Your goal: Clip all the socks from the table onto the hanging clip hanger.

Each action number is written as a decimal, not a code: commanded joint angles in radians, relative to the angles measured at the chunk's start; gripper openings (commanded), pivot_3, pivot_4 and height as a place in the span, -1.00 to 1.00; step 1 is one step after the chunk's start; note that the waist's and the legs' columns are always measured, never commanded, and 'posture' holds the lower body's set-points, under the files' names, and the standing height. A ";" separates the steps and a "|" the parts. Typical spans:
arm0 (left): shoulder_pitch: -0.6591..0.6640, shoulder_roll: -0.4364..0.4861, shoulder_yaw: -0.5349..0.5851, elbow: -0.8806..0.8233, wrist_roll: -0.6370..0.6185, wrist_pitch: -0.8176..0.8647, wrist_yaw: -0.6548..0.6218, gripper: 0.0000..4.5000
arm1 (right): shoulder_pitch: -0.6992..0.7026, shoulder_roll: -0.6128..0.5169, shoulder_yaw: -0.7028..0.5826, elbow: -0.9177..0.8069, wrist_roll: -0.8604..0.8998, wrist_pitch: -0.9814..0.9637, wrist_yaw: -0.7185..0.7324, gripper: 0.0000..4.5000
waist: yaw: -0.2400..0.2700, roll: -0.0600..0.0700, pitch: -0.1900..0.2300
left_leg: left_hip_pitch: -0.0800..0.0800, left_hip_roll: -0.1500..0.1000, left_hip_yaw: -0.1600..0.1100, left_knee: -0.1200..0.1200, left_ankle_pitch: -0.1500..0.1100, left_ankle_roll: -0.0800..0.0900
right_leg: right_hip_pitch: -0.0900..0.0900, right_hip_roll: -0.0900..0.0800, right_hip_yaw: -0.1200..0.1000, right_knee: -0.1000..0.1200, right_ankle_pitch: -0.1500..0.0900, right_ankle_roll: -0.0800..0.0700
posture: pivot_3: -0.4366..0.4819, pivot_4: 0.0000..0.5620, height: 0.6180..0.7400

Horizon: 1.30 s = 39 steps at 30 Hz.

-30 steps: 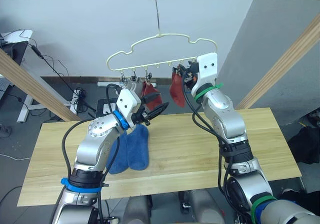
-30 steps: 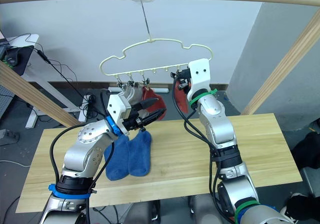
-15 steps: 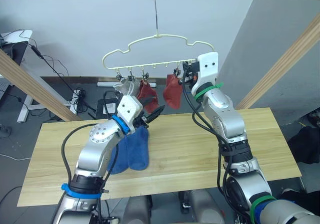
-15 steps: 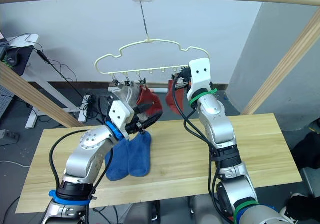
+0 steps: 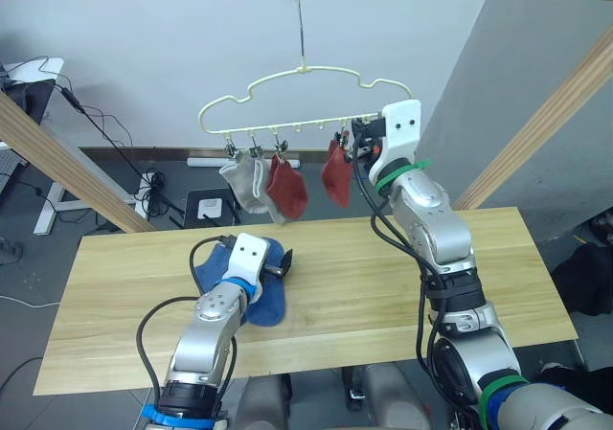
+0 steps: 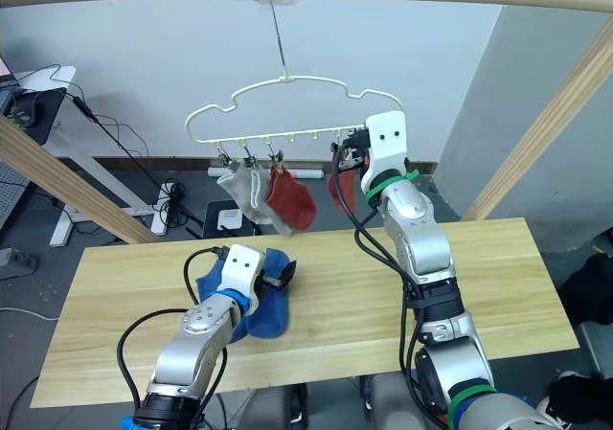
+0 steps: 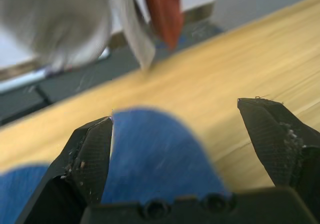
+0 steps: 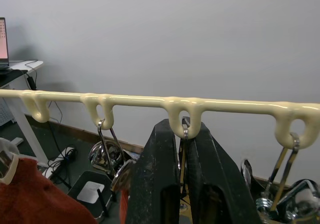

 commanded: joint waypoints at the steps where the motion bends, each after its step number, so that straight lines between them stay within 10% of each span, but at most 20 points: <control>1: -0.014 0.004 -0.006 0.053 0.023 -0.015 0.005 0.98 | 0.003 0.002 -0.010 -0.056 0.019 0.015 0.004 -1.00 | 0.000 0.000 0.000 | 0.000 0.000 0.000 0.000 0.000 0.000 | 0.000 0.000 0.000 0.000 0.000 0.000 | -0.43 -0.04 1.00; 9: -0.043 0.020 -0.039 0.141 0.047 -0.050 -0.050 0.90 | 0.014 0.007 -0.007 -0.077 0.025 0.035 0.001 -1.00 | 0.000 0.000 0.000 | 0.000 0.000 0.000 0.000 0.000 0.000 | 0.000 0.000 0.000 0.000 0.000 0.000 | -0.46 -0.04 1.00; 24: -0.063 0.048 -0.116 0.127 0.049 -0.259 -0.205 -0.98 | 0.020 0.020 -0.013 -0.086 0.036 0.049 -0.004 -1.00 | -0.001 0.000 0.000 | 0.000 0.000 0.000 0.000 0.000 0.000 | 0.000 0.000 0.000 0.000 0.000 0.000 | -0.47 -0.06 1.00; 39: -0.366 -0.123 -0.204 0.272 -0.003 -0.508 -0.407 -0.99 | 0.008 0.020 -0.020 -0.099 0.045 0.071 -0.012 -1.00 | -0.005 0.000 0.000 | 0.000 0.000 0.001 0.000 0.000 0.000 | 0.000 0.000 0.000 -0.001 0.000 0.001 | -0.52 -0.07 1.00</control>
